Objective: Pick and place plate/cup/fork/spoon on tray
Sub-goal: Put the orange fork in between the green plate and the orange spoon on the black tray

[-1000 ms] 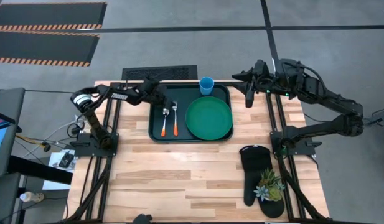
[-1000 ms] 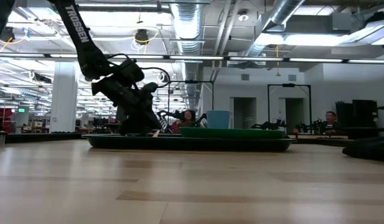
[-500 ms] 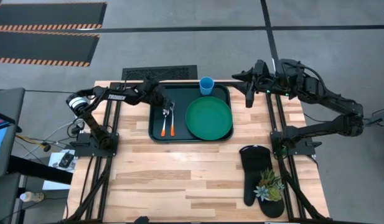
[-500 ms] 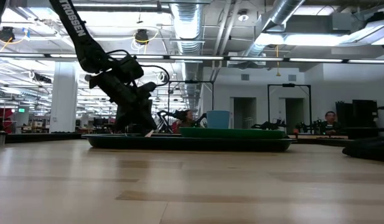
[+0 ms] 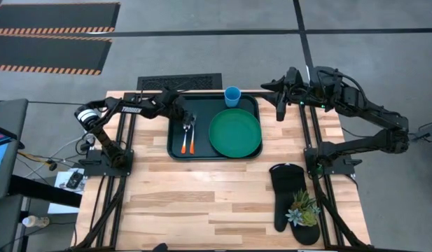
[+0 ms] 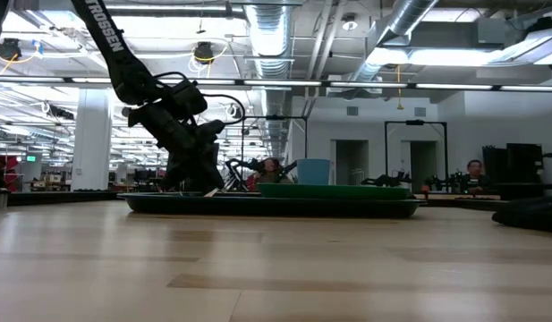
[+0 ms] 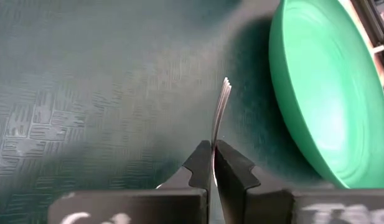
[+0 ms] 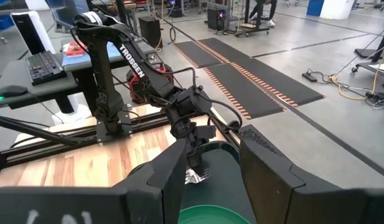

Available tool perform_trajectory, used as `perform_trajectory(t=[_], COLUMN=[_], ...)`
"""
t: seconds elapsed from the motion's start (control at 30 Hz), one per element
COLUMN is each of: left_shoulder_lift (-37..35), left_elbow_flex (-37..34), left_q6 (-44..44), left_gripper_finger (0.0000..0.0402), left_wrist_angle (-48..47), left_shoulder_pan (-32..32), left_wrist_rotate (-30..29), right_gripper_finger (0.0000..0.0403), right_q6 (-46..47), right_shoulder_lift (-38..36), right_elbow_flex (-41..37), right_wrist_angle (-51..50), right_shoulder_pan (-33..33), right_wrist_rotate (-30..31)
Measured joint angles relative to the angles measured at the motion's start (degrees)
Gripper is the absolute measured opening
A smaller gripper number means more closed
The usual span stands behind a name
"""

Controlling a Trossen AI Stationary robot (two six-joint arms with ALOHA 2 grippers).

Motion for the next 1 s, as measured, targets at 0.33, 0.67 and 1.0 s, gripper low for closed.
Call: perform_trajectory(t=[0.33,0.67,1.0], left_shoulder_lift=[0.03,0.07,0.07], left_elbow_flex=[0.0,-0.02,-0.04], left_q6=[-1.22,-4.77,-9.15], left_gripper_finger=[0.0,0.0,0.0], left_wrist_angle=[0.08,1.08,2.04], left_shoulder_pan=[-1.66,-1.95,-2.08], left_wrist_rotate=[-3.88,-5.81,-6.51], right_gripper_finger=[0.0172,0.0172,0.0172], right_q6=[-0.19,-0.19,-0.18], right_shoulder_lift=[-0.01,-0.02,-0.02], right_elbow_flex=[0.0,0.0,0.0], right_wrist_angle=[0.01,-0.01,-0.01], right_shoulder_pan=[0.0,0.0,0.0], right_wrist_rotate=[0.0,0.0,0.02])
